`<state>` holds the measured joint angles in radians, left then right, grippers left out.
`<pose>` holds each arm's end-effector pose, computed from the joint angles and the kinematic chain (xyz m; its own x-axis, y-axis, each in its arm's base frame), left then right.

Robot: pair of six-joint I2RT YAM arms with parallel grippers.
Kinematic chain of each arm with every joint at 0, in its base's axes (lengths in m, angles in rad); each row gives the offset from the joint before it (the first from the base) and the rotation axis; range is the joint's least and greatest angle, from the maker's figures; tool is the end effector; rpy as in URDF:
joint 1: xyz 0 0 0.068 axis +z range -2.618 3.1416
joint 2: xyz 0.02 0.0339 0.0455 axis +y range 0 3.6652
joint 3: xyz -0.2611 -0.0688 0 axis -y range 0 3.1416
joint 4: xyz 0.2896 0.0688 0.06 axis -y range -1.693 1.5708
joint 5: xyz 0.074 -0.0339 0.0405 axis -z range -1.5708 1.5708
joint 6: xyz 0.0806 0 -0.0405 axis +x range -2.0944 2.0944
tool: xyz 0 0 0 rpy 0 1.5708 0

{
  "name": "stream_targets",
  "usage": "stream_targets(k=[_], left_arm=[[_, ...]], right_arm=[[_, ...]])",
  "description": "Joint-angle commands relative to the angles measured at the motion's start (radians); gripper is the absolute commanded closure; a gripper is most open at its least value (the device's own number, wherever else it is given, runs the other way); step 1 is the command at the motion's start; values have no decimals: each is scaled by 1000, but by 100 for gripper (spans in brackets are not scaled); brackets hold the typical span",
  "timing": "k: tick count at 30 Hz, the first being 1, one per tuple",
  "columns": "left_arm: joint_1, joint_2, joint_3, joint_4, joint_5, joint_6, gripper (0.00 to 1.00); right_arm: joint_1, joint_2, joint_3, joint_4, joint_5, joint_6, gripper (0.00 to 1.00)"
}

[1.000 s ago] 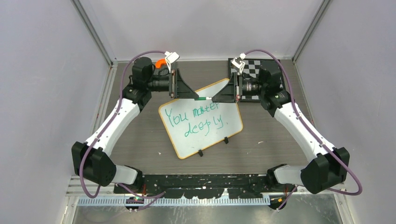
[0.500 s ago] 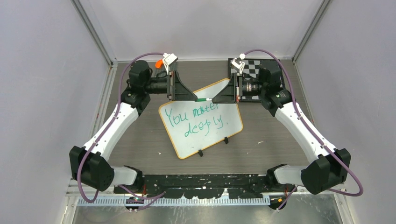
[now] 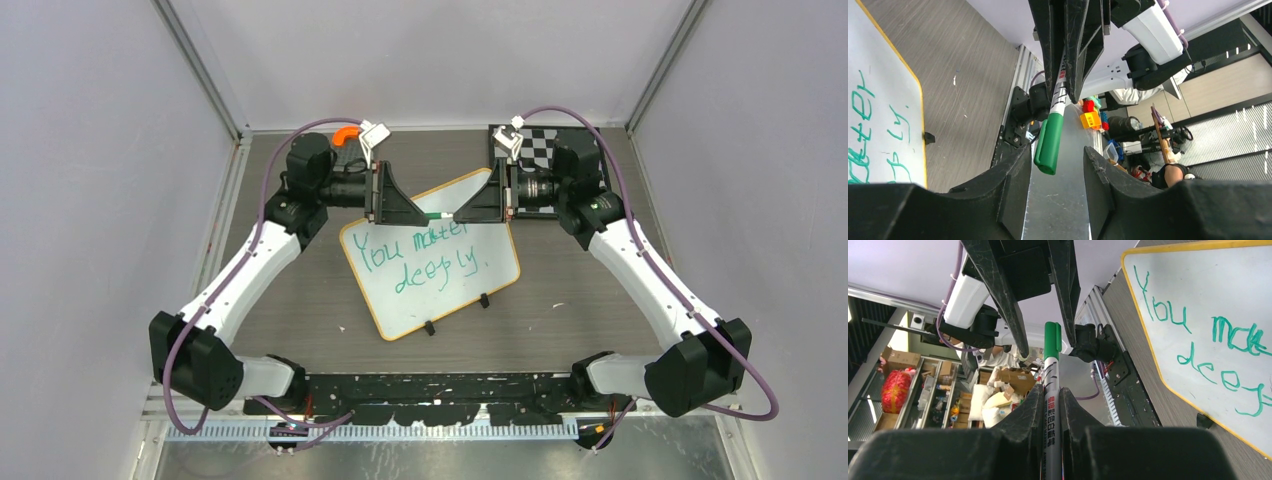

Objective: Write a sentence on the whiteboard
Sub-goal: Close the whiteboard marker at the center of the board.

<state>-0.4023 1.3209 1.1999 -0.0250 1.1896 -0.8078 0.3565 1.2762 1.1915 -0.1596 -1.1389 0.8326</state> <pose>0.2956 -0.2071 0.3760 -0.8086 0.0518 -0.5861 0.5879 0.0293 -0.8084 0.2953 0.1881 0.3726 -0.8714 0.0059 -0.4905 -0.4864 0.1195 0.8655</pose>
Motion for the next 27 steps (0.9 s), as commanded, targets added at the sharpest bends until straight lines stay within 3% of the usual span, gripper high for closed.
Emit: stream_targets(k=[1,10,14,27], left_arm=[[-20,-8,20,-1,24,23,57],[-28,11,31,0,20,23,91],[-40,17,42,1,19,24,100],[-87,50,59,76,30,-15,100]], right_arm=[[8,-23,44,6,1,-17,100],[17,-19,45,-9,2,-27,100],[28,-14,44,-9,3,-27,100],[82,6,43,-38,21,-58,100]])
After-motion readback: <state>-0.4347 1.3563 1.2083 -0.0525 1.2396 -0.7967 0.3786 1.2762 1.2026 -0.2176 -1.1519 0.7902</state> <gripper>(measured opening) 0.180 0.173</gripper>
